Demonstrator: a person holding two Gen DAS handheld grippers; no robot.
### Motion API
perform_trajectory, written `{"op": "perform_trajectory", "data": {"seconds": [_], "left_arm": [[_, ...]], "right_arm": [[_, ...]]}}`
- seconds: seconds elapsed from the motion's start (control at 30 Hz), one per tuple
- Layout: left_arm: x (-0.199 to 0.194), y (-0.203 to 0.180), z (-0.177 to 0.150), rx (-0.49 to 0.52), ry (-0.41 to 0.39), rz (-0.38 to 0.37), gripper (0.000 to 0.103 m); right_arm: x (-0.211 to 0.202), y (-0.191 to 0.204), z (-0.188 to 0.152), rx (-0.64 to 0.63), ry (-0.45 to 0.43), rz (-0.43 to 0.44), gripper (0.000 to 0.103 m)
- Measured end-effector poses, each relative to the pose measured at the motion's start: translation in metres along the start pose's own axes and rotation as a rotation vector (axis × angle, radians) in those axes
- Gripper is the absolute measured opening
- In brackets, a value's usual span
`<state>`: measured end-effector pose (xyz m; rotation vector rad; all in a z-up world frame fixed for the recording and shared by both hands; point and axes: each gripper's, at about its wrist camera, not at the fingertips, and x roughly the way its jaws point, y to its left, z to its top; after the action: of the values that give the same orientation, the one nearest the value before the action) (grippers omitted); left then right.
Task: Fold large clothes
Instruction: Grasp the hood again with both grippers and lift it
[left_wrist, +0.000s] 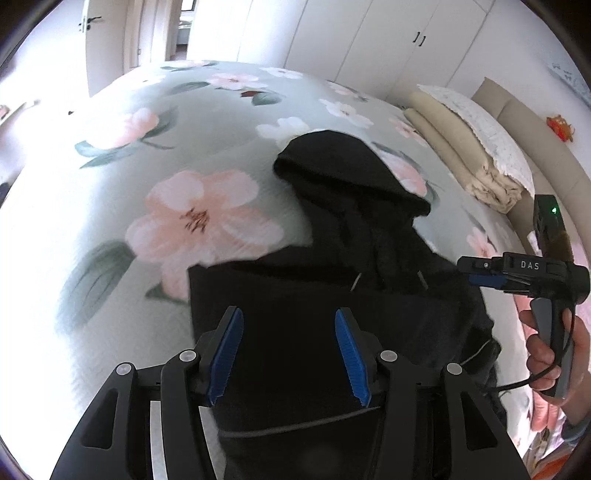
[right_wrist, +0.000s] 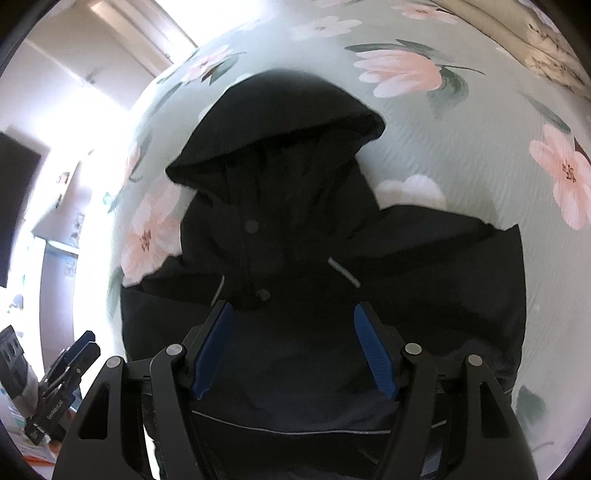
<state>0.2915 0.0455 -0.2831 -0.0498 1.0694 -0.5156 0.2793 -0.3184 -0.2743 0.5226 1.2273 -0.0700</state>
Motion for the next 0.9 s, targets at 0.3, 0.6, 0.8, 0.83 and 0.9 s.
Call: {"op": "perform_trajectory", "data": {"seconds": [0.3,0.6,0.8,0.83,0.9], "left_arm": [[0.047,-0.015,0.102,-0.030,0.022,-0.131,0.065],[0.174,-0.001,0.206,-0.161,0.137,-0.156,0.065],[0.233,0.036,0.215,-0.220,0.189,-0.253,0.065],[0.240,0.039,0.215,-0.225,0.203,-0.262,0.065],[0.260,0.046,0.209,-0.244,0.256,-0.309,0.065]], "right_arm": [[-0.007,-0.048,0.073,0.082,-0.094,0.014,0.073],[0.042,-0.056,0.160,-0.011,-0.069,0.069,0.079],[0.086,-0.082,0.186,-0.021,-0.023,0.129,0.079],[0.093,-0.087,0.188,-0.016,-0.005,0.161,0.079],[0.107,-0.090,0.193,-0.023,0.030,0.203,0.079]]}}
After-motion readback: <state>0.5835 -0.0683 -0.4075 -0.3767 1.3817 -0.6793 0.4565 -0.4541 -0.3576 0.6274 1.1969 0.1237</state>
